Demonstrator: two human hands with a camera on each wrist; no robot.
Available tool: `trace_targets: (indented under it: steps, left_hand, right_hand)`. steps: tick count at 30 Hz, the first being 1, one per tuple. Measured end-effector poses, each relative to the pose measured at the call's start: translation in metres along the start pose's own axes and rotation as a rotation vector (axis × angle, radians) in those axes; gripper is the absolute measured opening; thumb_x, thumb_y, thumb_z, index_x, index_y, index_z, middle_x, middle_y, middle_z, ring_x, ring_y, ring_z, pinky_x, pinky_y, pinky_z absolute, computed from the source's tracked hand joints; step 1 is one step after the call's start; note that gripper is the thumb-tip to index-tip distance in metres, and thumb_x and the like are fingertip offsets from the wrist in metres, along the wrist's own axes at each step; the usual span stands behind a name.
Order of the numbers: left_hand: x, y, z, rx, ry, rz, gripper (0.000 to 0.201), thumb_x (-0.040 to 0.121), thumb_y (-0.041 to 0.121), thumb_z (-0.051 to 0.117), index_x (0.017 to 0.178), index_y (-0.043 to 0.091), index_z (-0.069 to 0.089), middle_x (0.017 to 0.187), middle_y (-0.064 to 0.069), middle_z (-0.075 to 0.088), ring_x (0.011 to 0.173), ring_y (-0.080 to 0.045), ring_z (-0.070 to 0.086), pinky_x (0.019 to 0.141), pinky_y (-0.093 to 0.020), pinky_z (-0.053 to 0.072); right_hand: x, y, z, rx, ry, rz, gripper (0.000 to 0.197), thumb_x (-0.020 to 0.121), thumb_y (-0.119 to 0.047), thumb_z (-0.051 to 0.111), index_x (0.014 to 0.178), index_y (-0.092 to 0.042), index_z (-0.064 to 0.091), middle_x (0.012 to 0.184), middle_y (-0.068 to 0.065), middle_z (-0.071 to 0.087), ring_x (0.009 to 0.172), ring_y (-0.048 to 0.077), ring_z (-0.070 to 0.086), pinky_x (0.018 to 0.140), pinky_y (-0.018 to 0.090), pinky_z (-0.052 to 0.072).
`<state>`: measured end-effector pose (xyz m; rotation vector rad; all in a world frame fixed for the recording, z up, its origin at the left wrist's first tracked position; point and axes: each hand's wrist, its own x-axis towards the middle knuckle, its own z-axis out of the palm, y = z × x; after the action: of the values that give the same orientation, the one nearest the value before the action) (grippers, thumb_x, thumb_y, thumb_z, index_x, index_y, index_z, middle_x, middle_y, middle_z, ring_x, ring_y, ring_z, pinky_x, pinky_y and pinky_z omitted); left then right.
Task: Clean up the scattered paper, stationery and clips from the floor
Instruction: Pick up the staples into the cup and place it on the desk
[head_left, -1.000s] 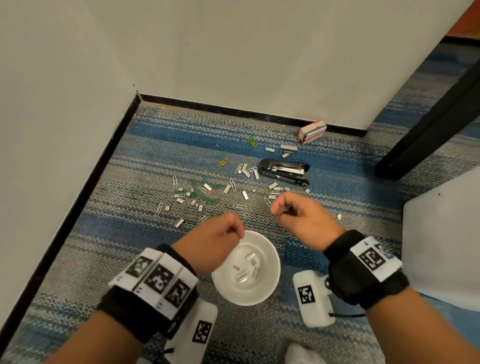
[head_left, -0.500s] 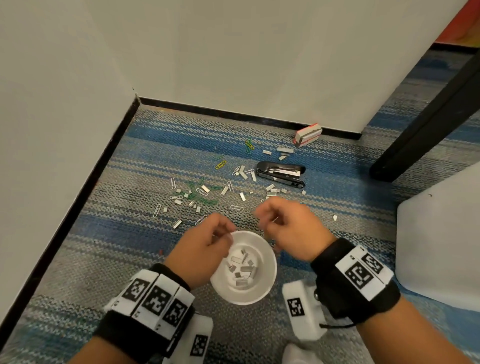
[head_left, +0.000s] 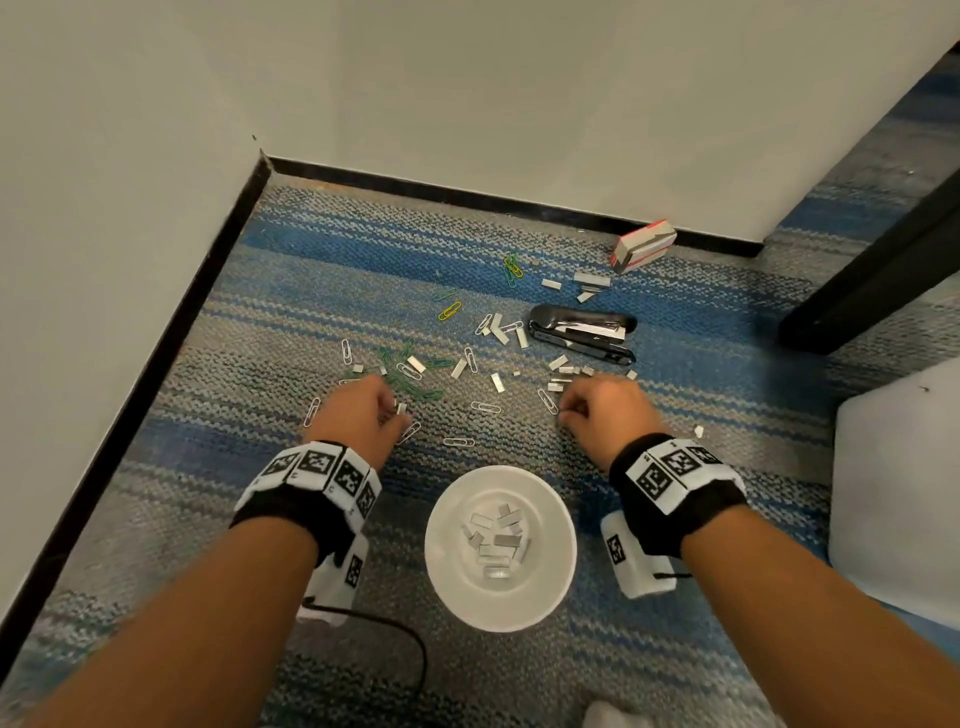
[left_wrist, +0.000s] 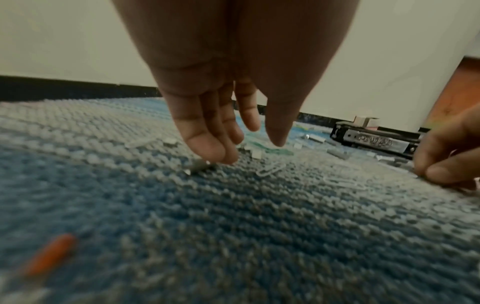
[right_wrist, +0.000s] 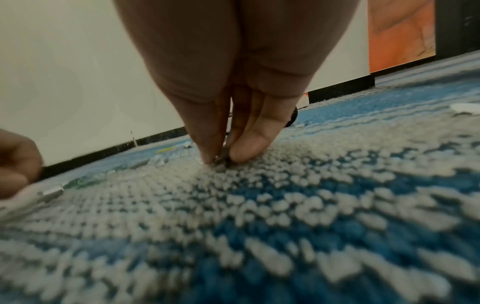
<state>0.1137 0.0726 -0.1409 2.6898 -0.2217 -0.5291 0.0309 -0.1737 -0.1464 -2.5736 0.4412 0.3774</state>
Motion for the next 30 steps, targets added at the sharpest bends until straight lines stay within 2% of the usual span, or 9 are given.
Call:
trace_targets:
  steps: [4,10,15,18,20,24,26,28,30]
  left_hand:
    - [0.009,0.005,0.014,0.058,-0.007,-0.014,0.024,0.083,0.028,0.066,0.101,0.014,0.059,0.092,-0.008,0.063,0.091,-0.028,0.059,0.078,-0.034,0.045]
    - [0.008,0.002,0.014,0.015,0.007,-0.011,0.008,0.083,0.016,0.064,0.090,0.013,0.062,0.092,-0.013,0.069,0.092,-0.033,0.062,0.078,-0.036,0.048]
    - [0.002,0.005,0.004,-0.029,0.029,-0.032,0.016,0.086,0.013,0.050,0.100,0.015,0.059,0.086,-0.014,0.069,0.087,-0.033,0.062,0.076,-0.035,0.045]
    - [0.005,0.005,-0.002,-0.066,0.034,-0.048,0.022,0.089,0.013,0.044,0.090,0.008,0.065,0.089,-0.018,0.068,0.087,-0.035,0.061,0.077,-0.036,0.044]
    - [0.008,0.001,-0.004,-0.150,0.057,-0.136,0.025,0.088,0.013,0.043,0.074,0.003,0.062,0.078,-0.019,0.065,0.076,-0.032,0.057,0.069,-0.035,0.041]
    - [0.012,-0.011,-0.007,-0.453,0.083,-0.402,0.026,0.069,0.030,0.039,0.057,0.008,0.047,0.055,-0.019,0.048,0.059,-0.027,0.049,0.055,-0.042,0.042]
    - [0.012,-0.011,-0.009,-0.464,0.079,-0.435,0.032,0.077,0.027,0.039,0.054,0.005,0.044,0.052,-0.016,0.044,0.059,-0.029,0.048,0.056,-0.039,0.039]
    - [0.013,-0.014,-0.007,-0.337,0.103,-0.415,0.035,0.089,0.021,0.039,0.061,0.003,0.046,0.060,-0.016,0.045,0.066,-0.029,0.044,0.063,-0.036,0.034]
    - [0.012,-0.013,-0.003,-0.205,0.116,-0.337,0.024,0.092,0.018,0.040,0.080,0.005,0.056,0.076,-0.018,0.053,0.072,-0.028,0.045,0.067,-0.032,0.033]
  right_hand:
    - [-0.003,-0.001,-0.006,0.112,0.014,0.037,0.020,0.080,-0.008,0.058,0.087,-0.023,0.069,0.085,0.000,0.066,0.079,0.016,0.058,0.078,0.021,0.046]
    - [0.014,-0.009,-0.009,0.203,0.152,0.006,0.026,0.077,0.004,0.046,0.072,-0.015,0.063,0.088,0.012,0.059,0.085,0.029,0.056,0.074,0.028,0.040]
    - [0.026,-0.012,0.002,0.002,0.058,-0.034,0.016,0.080,-0.014,0.055,0.093,-0.015,0.064,0.100,0.016,0.056,0.096,0.035,0.056,0.085,0.036,0.047]
    - [0.027,-0.009,0.002,-0.085,0.023,-0.050,0.016,0.083,-0.018,0.056,0.097,-0.014,0.064,0.102,0.015,0.056,0.098,0.035,0.056,0.085,0.036,0.046]
    - [0.025,-0.007,-0.001,-0.056,0.032,-0.056,0.013,0.082,-0.019,0.058,0.092,-0.013,0.064,0.099,0.014,0.057,0.095,0.034,0.057,0.084,0.035,0.046]
    - [0.019,-0.007,-0.008,0.218,0.101,0.054,0.012,0.078,-0.021,0.062,0.080,-0.016,0.052,0.072,0.001,0.057,0.068,0.020,0.052,0.066,0.027,0.038]
    - [0.020,-0.007,-0.009,0.293,0.133,0.079,0.013,0.080,-0.018,0.060,0.080,-0.017,0.048,0.063,-0.005,0.051,0.058,0.011,0.046,0.061,0.025,0.030]
    - [0.022,-0.005,-0.009,0.306,0.149,0.054,0.009,0.083,-0.012,0.054,0.084,-0.018,0.048,0.064,-0.001,0.053,0.056,0.013,0.045,0.059,0.026,0.026]
    - [0.024,-0.003,-0.008,0.258,0.134,0.022,0.014,0.085,-0.006,0.047,0.090,-0.017,0.053,0.075,0.010,0.061,0.063,0.024,0.049,0.060,0.028,0.027]
